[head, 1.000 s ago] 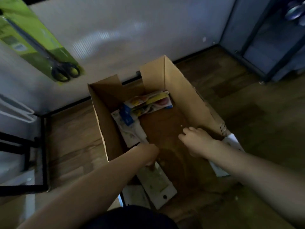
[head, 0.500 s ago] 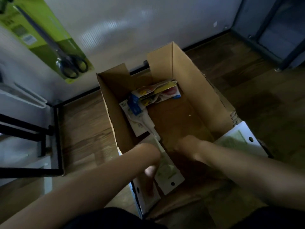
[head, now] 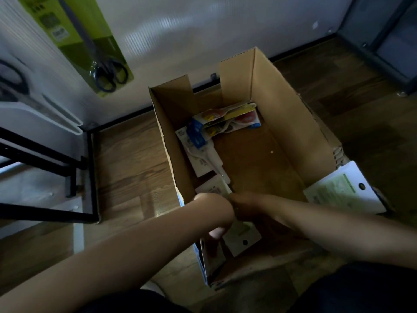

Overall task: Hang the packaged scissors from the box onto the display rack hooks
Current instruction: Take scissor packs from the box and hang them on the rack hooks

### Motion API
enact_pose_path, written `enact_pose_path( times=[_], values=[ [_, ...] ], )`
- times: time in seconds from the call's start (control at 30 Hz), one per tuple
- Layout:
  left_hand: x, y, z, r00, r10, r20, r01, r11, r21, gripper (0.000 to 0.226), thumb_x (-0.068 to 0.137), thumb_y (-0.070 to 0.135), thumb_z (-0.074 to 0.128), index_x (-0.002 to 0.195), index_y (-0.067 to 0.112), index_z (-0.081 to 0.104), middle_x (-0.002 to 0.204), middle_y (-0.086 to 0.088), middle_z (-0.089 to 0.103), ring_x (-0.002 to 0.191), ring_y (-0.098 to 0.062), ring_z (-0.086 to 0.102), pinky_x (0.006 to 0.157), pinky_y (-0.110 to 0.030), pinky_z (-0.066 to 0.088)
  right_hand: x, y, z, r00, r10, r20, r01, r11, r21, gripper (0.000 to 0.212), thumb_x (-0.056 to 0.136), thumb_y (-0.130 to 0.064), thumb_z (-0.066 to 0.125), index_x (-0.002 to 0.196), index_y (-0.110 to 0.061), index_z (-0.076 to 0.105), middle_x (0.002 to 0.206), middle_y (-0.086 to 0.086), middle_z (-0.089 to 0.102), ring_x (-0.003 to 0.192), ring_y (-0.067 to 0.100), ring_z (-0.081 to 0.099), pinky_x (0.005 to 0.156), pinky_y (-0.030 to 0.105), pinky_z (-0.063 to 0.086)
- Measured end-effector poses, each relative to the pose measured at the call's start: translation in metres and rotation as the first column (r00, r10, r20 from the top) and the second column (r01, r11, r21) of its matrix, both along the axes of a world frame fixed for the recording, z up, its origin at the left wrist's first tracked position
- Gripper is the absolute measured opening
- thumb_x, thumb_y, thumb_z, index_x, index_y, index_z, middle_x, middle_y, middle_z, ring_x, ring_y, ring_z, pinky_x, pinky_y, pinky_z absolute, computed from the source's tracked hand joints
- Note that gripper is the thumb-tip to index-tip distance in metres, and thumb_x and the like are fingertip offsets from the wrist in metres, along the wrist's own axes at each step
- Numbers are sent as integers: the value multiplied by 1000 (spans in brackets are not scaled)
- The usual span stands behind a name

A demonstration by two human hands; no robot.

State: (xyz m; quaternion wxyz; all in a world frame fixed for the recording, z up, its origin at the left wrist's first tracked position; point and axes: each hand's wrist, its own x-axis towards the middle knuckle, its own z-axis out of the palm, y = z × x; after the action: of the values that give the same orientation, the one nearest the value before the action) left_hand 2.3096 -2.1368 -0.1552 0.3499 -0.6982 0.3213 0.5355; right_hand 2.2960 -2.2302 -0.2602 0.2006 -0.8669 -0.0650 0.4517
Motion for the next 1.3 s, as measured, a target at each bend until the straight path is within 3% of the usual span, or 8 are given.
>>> enact_pose_path(
  times=[0.2, 0.37, 0.57, 0.77, 0.87, 1.0, 1.13, 1.3],
  values=[
    [11, 7, 9, 985, 169, -19, -169, 968, -183, 42, 99, 25, 45, 134, 2, 47, 133, -15, 50, 121, -29, 48, 105, -34, 37, -5, 2, 4, 996, 51, -70, -50, 999, 15, 52, 91, -9, 57, 140, -14, 40, 138, 11, 46, 123, 30, 49, 98, 36, 45],
    [22, 12, 24, 925, 380, 29, -355, 887, -296, 41, 98, 30, 48, 128, 2, 53, 124, -11, 58, 95, -21, 51, 71, -21, 35, 3, -5, 19, 994, 47, -96, -34, 990, 138, 46, 88, -3, 61, 133, -10, 50, 143, 8, 43, 129, 25, 43, 100, 32, 41],
    [35, 21, 41, 814, 582, 4, -489, 687, -538, 23, 92, 9, 47, 70, 7, 52, 64, 0, 42, 56, -13, 39, 49, -19, 31, 10, -24, 35, 977, -205, -65, 214, 962, 167, 34, 94, -11, 55, 128, -13, 57, 136, 6, 50, 118, 23, 53, 85, 26, 49],
    [56, 35, 62, 736, 672, -81, -545, 517, -659, 35, 96, 9, 37, 124, 1, 58, 106, -8, 56, 101, -23, 55, 83, -27, 43, 11, -40, 58, 960, -273, 56, 254, 941, 224, 29, 97, -18, 43, 120, -15, 62, 122, 2, 60, 111, 20, 57, 100, 38, 46],
    [60, 45, 68, 718, 688, -105, -528, 440, -727, 48, 92, -3, 37, 134, 17, 51, 135, -3, 49, 122, -22, 48, 95, -30, 42, 6, -44, 63, 955, -94, 282, 88, 996, 33, 24, 93, -18, 49, 114, -17, 62, 113, 4, 65, 100, 20, 62, 87, 39, 53],
    [63, 57, 70, 671, 708, -220, -525, 243, -816, 46, 91, -1, 50, 133, 18, 52, 130, -1, 54, 121, -17, 51, 85, -23, 46, 6, -41, 76, 848, 47, 528, 21, 992, -121, 30, 94, -16, 48, 121, -21, 60, 113, 5, 61, 103, 25, 57, 85, 35, 49],
    [65, 59, 71, 580, 785, -219, -283, -58, -957, 29, 89, 4, 58, 110, 23, 67, 117, -1, 61, 105, -16, 61, 63, -8, 47, 18, -57, 96, 709, 169, 684, -8, 973, -233, 32, 93, -23, 47, 122, -31, 60, 118, 7, 57, 110, 29, 50, 84, 36, 46],
    [69, 59, 84, 487, 848, -211, 28, -257, -966, 14, 80, 27, 73, 91, 19, 70, 82, 5, 45, 71, -4, 44, 58, -8, 34, 26, -76, 130, 620, 166, 767, 79, 959, -271, 36, 95, -23, 51, 129, -33, 56, 129, -1, 58, 111, 21, 47, 75, 30, 43]
  ],
)
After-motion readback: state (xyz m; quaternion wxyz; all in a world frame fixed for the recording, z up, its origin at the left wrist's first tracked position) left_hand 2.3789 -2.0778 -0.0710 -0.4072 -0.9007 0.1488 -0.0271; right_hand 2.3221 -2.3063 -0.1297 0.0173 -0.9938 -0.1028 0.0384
